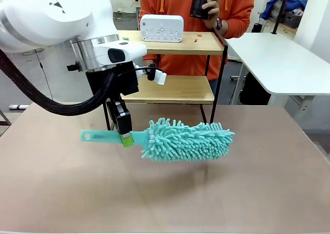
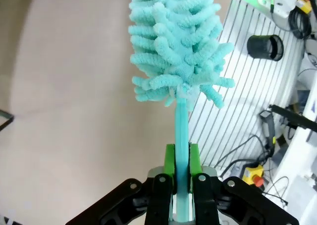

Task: Clean the shelf.
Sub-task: Clean the specific tier of the Shelf with the Duster once objects are removed, then clean the remaining tier of the Shelf with the Duster once objects are removed.

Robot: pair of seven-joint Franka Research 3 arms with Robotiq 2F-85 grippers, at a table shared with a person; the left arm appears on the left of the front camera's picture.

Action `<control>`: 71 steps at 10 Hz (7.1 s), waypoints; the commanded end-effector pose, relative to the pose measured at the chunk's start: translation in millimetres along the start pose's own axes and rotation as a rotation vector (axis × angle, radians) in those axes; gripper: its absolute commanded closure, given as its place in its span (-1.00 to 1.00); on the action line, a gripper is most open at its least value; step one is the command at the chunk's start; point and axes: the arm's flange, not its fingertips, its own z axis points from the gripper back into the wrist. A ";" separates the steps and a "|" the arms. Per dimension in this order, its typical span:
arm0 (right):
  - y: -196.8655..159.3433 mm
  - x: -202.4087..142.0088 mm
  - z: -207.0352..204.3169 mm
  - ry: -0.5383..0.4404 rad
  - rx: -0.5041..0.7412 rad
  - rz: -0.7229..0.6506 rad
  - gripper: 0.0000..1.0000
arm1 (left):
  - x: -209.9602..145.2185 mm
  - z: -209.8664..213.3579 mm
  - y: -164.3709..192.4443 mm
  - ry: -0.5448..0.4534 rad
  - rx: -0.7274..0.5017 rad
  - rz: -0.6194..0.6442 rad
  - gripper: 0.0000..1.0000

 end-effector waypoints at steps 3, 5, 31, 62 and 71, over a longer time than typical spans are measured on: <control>1.6 2.4 -0.9 -0.020 0.025 0.024 -1.00 | -24.8 22.0 16.0 -0.122 0.029 0.061 0.75; 1.6 2.4 -0.9 -0.020 0.025 0.024 -1.00 | -83.5 60.3 26.2 -0.278 -0.013 0.095 0.75; 1.6 2.4 -0.9 -0.020 0.025 0.024 -1.00 | -456.6 94.0 27.9 -0.998 -0.043 1.110 0.75; 1.6 2.4 -0.9 -0.020 0.025 0.024 -1.00 | -52.9 186.5 50.0 -0.742 0.124 1.074 0.75; 1.6 2.4 -0.9 -0.020 0.025 0.024 -1.00 | 4.3 158.1 56.7 -0.642 0.030 1.019 0.75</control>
